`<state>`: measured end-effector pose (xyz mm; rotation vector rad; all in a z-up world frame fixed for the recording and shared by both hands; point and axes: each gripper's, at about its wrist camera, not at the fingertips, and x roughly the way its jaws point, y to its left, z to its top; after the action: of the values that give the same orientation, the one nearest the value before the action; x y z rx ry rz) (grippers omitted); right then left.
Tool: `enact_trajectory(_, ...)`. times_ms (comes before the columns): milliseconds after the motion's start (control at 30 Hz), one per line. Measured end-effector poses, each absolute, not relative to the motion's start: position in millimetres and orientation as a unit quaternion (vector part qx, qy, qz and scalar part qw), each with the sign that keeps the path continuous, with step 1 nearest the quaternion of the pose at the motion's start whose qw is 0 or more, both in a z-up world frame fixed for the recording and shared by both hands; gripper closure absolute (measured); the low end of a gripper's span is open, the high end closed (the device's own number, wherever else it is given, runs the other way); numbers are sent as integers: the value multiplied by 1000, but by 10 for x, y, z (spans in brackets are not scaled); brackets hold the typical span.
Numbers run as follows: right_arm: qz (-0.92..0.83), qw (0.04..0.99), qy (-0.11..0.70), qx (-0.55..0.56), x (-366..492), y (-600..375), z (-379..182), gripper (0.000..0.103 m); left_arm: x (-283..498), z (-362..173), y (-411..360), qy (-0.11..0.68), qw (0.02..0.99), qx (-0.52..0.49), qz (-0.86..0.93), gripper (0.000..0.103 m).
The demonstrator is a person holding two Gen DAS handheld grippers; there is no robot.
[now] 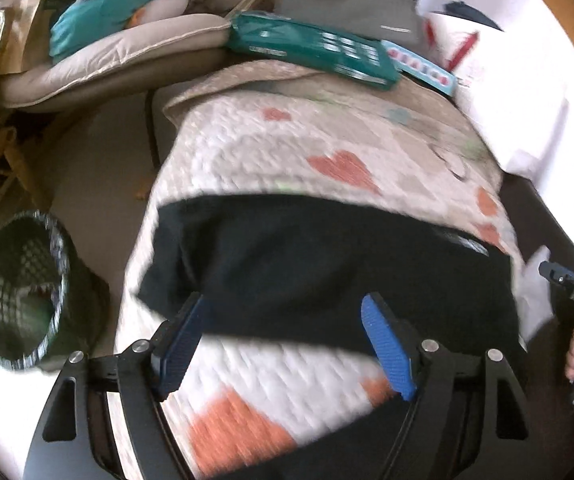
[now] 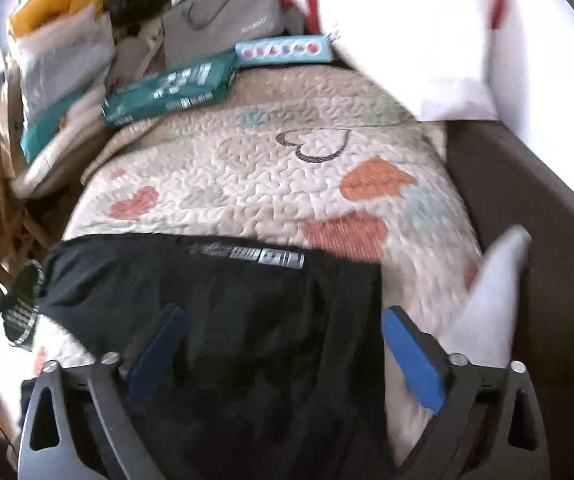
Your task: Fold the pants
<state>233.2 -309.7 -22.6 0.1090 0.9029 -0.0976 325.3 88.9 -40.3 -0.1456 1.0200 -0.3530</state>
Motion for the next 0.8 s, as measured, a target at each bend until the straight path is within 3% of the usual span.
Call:
enact_trajectory(133,-16,884,466,39,2930,-3161,-530,15,3819,-645,951,491,851,-65,-171,25)
enact_trajectory(367,49,867,495,-4,3605,-2973,-978,16,4452,-994,800,501,843,0,-198,25)
enact_trajectory(600,75,861,502,-39,3801,-2874,-1181,15,4516,-1140,633,507,825,63,-241,24)
enact_trajectory(667,85,861,500,-43,3794,-2879,-1170,17,4486,-1119,666,507,825,63,-241,35)
enact_trajectory(800,90,861,497,-61,3769,-2847,-1159,23,4369,-1045,742,504,824,53,-253,81)
